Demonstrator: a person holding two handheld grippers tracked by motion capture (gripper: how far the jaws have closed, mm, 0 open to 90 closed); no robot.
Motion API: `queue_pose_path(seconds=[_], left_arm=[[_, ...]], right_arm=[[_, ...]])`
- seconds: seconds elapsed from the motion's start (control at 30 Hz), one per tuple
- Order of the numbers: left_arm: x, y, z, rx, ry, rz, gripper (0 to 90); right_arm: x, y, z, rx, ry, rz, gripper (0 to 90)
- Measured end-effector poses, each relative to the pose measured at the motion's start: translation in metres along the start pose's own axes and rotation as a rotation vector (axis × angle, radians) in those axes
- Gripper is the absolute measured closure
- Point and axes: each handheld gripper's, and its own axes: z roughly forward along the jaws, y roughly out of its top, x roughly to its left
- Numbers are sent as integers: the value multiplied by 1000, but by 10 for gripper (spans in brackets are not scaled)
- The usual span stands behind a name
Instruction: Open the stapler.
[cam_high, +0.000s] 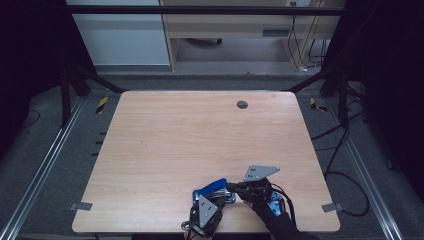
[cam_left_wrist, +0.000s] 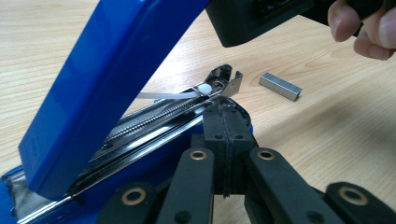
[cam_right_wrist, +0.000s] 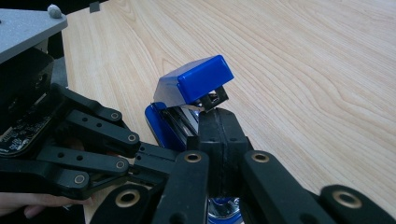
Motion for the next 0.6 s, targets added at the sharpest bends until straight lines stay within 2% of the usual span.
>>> queue_pose_path(seconds=[0.23, 0.6], left_arm=[[-3, -1, 0, -5, 31, 16, 894], [-3, -1, 0, -6, 35, 21, 895]], right_arm=[[0, 0, 0, 1, 0, -2, 900], [1, 2, 0, -13, 18, -11, 900]])
